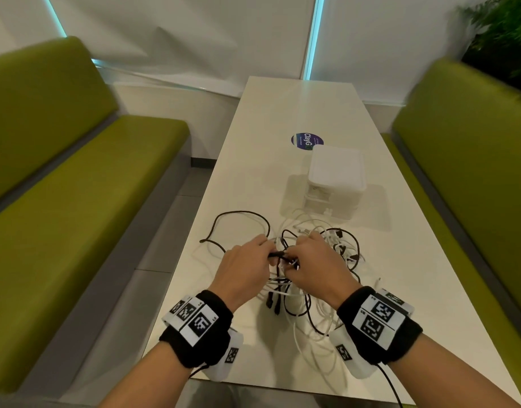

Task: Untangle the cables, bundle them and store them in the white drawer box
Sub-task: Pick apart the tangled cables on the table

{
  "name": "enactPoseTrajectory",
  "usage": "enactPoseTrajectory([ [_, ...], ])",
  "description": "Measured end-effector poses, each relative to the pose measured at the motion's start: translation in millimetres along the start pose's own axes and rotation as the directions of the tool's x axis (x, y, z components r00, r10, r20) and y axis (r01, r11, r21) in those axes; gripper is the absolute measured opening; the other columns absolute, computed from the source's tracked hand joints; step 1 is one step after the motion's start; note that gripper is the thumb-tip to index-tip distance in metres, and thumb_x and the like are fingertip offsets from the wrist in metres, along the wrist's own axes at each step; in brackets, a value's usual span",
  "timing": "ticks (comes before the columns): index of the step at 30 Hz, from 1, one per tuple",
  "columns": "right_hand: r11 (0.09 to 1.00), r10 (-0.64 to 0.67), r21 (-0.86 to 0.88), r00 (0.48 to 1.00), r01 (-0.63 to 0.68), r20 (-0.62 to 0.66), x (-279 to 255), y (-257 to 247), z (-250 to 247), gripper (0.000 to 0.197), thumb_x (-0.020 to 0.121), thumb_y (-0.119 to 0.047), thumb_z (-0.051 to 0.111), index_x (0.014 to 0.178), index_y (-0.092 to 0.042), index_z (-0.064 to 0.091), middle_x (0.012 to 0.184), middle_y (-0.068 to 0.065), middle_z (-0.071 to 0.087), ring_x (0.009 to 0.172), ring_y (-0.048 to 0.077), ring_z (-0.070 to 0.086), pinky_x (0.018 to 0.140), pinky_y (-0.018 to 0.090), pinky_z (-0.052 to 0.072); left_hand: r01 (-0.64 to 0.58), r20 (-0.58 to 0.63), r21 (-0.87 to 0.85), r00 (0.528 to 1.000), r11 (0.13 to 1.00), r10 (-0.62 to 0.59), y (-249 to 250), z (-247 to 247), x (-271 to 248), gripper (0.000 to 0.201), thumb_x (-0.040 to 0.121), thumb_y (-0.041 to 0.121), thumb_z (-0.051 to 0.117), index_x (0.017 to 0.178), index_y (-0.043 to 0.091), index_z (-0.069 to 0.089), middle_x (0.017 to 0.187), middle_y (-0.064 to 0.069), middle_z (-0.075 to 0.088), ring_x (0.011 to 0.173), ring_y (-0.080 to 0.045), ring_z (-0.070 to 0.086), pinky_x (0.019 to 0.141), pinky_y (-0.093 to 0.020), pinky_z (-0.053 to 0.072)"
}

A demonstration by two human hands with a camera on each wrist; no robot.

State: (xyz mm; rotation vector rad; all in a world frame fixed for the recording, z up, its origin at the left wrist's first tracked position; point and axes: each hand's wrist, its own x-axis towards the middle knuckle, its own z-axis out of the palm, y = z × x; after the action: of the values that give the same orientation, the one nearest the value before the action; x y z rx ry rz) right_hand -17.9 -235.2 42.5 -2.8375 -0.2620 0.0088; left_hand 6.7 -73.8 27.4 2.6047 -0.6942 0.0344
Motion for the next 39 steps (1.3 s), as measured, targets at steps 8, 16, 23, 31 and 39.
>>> enactPoseTrajectory([
  [8,0.988,0.059,0.146,0.998,-0.053,-0.038,3,10,-8,0.025,0.087,-0.029,0.064,0.111,-0.024,0.070,0.101,-0.006,0.044,0.100,0.013,0.039,0.077,0.024,0.037,0.113,-0.172,-0.295,0.970,0.949,-0.169,-15,-24,7,0.032,0.097,0.010,0.045,0.072,0.028,0.053,0.083,0.011,0.057,0.078,-0.011,0.054,0.067,-0.029,0.038],
  [16,0.990,0.052,0.134,0.998,-0.046,-0.042,0,16,-14,0.018,0.093,-0.027,0.060,0.098,-0.018,0.075,0.102,-0.006,0.058,0.099,0.016,0.048,0.073,0.025,0.037,0.155,-0.327,-0.491,0.879,0.857,-0.346,-27,-31,5,0.027,0.101,0.015,0.045,0.078,0.016,0.060,0.081,0.007,0.060,0.075,-0.013,0.055,0.065,-0.034,0.040],
  [23,0.994,0.078,0.075,0.997,-0.076,-0.025,0,14,-10,0.025,0.095,-0.029,0.057,0.083,-0.015,0.074,0.098,-0.005,0.057,0.097,0.016,0.048,0.076,0.035,0.046,0.298,-0.264,-0.362,0.876,0.883,-0.403,-43,-19,4,0.024,0.104,0.022,0.042,0.100,0.015,0.065,0.102,0.004,0.060,0.091,-0.018,0.060,0.062,-0.020,0.037],
  [31,0.999,0.038,0.039,0.999,-0.037,-0.018,2,8,-6,0.024,0.094,-0.027,0.055,0.085,-0.014,0.074,0.102,-0.004,0.058,0.099,0.019,0.048,0.078,0.037,0.047,-0.051,0.033,0.024,0.998,0.998,0.050,1,-2,5,0.033,0.103,0.024,0.041,0.135,0.025,0.050,0.120,0.005,0.053,0.091,-0.026,0.064,0.080,-0.043,0.051],
  [39,0.999,0.020,0.042,0.999,-0.018,-0.034,-3,10,-4,0.018,0.091,-0.030,0.058,0.097,-0.022,0.073,0.104,-0.009,0.058,0.103,0.014,0.044,0.076,0.033,0.049,0.008,-0.055,-0.093,0.998,0.996,-0.014,2,-8,2,0.017,0.096,0.014,0.043,0.084,0.025,0.049,0.091,0.008,0.055,0.078,-0.021,0.058,0.071,-0.039,0.045],
])
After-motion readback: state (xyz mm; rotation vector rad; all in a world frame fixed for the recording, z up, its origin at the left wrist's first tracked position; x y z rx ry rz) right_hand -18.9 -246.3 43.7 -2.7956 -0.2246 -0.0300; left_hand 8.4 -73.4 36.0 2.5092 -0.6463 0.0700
